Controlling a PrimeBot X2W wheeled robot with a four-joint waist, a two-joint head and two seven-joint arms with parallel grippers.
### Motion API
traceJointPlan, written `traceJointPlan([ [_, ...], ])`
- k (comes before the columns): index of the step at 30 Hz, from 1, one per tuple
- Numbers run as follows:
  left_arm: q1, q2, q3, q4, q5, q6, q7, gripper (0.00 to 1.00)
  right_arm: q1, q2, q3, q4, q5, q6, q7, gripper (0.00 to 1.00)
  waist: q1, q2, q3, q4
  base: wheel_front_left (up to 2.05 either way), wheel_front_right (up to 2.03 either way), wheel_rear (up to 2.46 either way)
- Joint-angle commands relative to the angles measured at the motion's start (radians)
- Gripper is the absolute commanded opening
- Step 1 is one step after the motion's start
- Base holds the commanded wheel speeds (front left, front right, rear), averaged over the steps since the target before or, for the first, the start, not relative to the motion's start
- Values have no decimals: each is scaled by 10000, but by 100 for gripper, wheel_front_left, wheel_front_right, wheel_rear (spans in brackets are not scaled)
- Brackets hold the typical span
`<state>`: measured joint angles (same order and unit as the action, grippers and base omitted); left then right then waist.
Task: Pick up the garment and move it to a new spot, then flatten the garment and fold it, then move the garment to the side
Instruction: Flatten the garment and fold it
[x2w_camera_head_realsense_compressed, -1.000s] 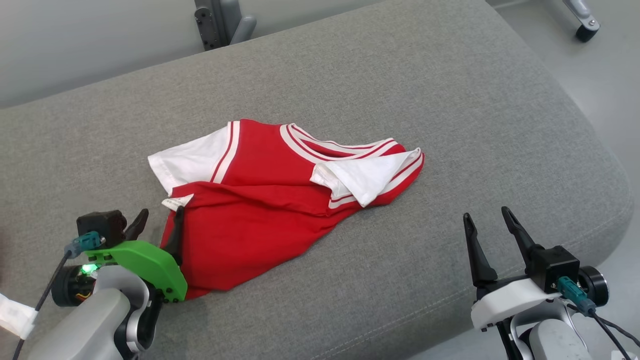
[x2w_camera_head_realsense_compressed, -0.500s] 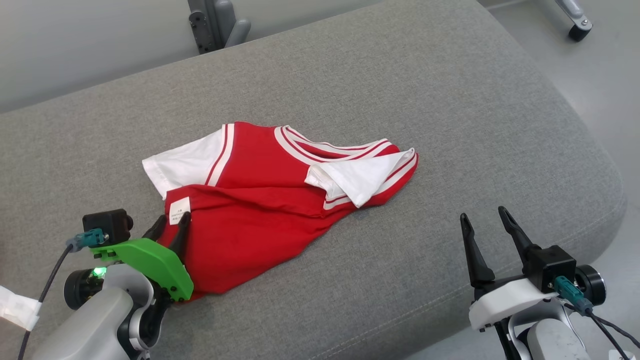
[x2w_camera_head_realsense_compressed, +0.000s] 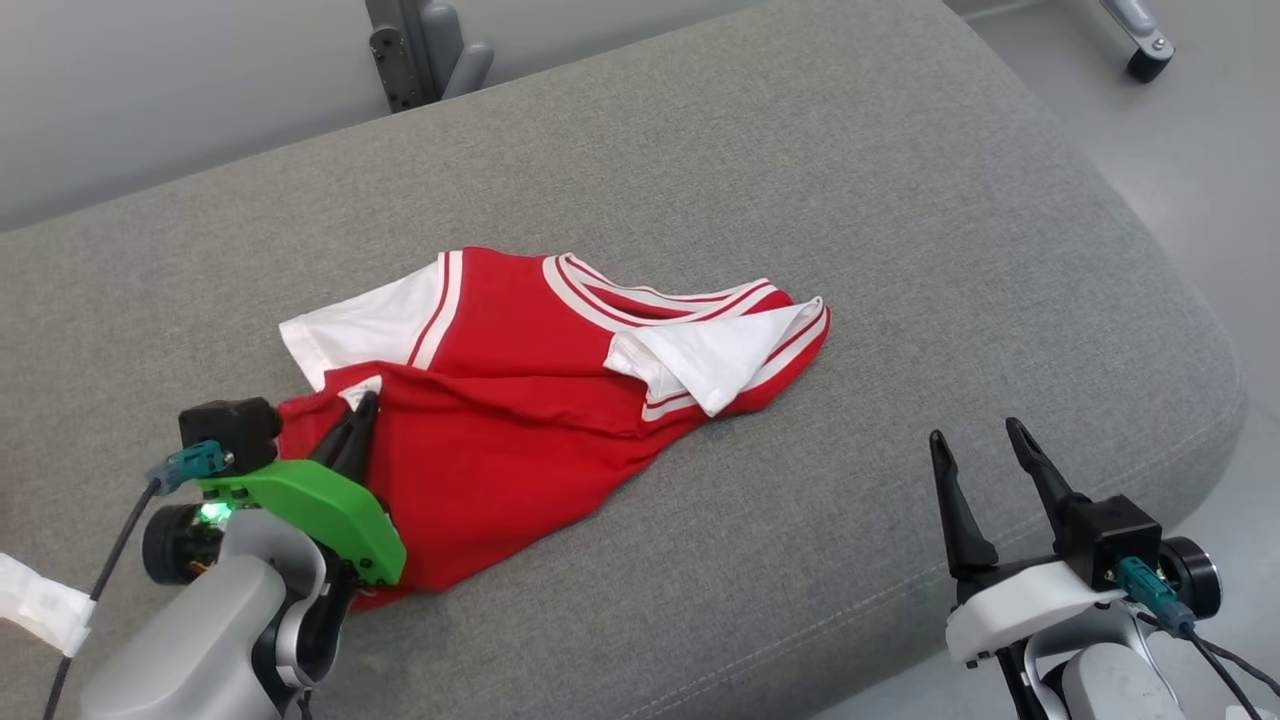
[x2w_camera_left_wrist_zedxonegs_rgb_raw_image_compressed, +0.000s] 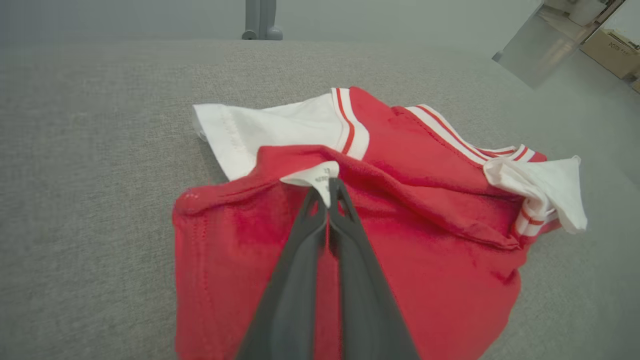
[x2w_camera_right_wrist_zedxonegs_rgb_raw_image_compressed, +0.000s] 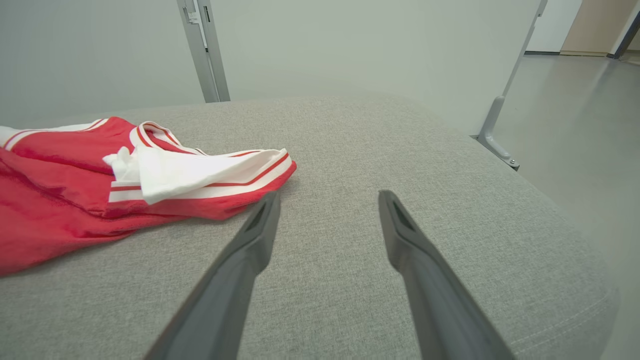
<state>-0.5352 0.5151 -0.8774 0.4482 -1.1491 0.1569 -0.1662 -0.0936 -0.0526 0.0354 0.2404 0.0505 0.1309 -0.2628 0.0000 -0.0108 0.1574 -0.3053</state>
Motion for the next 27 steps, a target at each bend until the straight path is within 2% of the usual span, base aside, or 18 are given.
traceJointPlan([
  [1,-20,63,-12,-293,147,74,-143,0,141,-18,-63,-13,-3,-3,-31,100,0,108,-46,50,0,0,0],
  [6,1054,27,-595,-2197,218,243,-35,0,381,-14,-227,-31,-40,-3,-31,100,0,108,-128,378,0,0,0],
  [11,2506,-125,-1321,-3589,9,703,143,0,345,-4,-211,-67,-31,-3,-31,100,0,108,-82,742,0,0,0],
  [14,3198,-383,-1533,-3432,-157,866,-12,0,222,-3,-131,-31,-35,-3,-31,100,0,108,-36,1015,0,0,0],
  [21,3654,-1027,-1503,-2199,-572,628,-280,0,142,-47,-89,22,-79,-3,-31,100,0,108,17,1284,0,0,0],
  [22,3683,-1099,-1480,-2085,-626,586,-310,4,161,-59,-90,28,-80,-3,-31,100,0,108,10,1307,0,0,0],
  [24,3737,-1136,-1367,-1980,-780,455,-368,40,214,-90,-68,73,-80,-3,-31,100,0,108,-8,1338,0,0,0],
  [25,3759,-1110,-1291,-2007,-795,393,-409,82,235,-97,-59,87,-74,-3,-31,100,0,108,-18,1345,0,0,0],
  [26,3758,-1037,-1239,-2057,-778,369,-438,100,246,-103,-50,98,-68,-3,-31,100,0,108,-29,1347,0,0,0],
  [27,3762,-964,-1179,-2154,-758,370,-482,100,264,-111,-47,107,-66,-3,-31,100,0,108,-42,1348,0,0,0],
])
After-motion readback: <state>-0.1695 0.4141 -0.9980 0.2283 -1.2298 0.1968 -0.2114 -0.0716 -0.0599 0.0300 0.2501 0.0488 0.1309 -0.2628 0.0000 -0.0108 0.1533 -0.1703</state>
